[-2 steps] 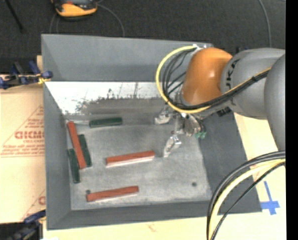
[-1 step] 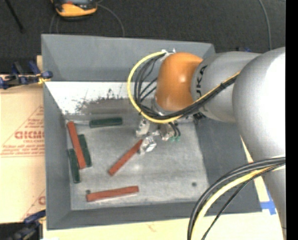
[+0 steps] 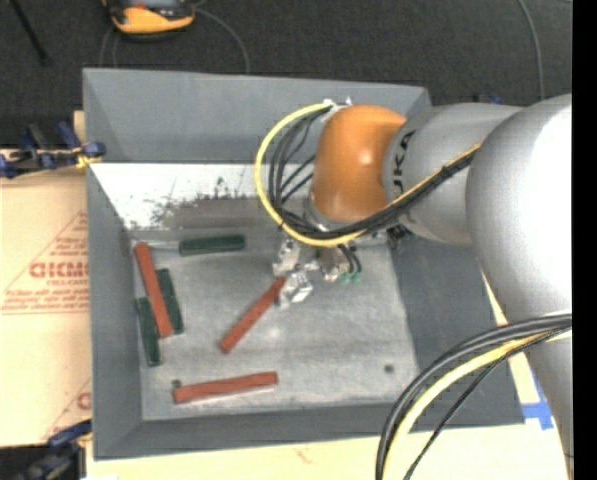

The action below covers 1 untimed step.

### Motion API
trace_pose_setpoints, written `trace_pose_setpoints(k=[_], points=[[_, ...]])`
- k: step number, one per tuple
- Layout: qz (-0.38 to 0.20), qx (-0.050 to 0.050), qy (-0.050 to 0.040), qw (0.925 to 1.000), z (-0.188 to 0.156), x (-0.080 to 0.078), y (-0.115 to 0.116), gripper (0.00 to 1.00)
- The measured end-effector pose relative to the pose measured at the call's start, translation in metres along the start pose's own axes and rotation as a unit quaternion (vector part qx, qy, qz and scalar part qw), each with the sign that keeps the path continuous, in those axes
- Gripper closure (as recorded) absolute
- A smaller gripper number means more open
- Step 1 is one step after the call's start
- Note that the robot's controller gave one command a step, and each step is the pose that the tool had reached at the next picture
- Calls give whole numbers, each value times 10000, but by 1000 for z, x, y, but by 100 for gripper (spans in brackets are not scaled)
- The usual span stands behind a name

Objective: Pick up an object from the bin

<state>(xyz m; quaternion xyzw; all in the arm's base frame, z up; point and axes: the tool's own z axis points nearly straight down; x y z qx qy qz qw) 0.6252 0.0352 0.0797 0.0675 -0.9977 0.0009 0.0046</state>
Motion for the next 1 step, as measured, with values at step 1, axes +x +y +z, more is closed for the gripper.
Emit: trace_pose_setpoints(k=[1], points=[[251, -5, -100, 9996, -162, 1, 0, 100]])
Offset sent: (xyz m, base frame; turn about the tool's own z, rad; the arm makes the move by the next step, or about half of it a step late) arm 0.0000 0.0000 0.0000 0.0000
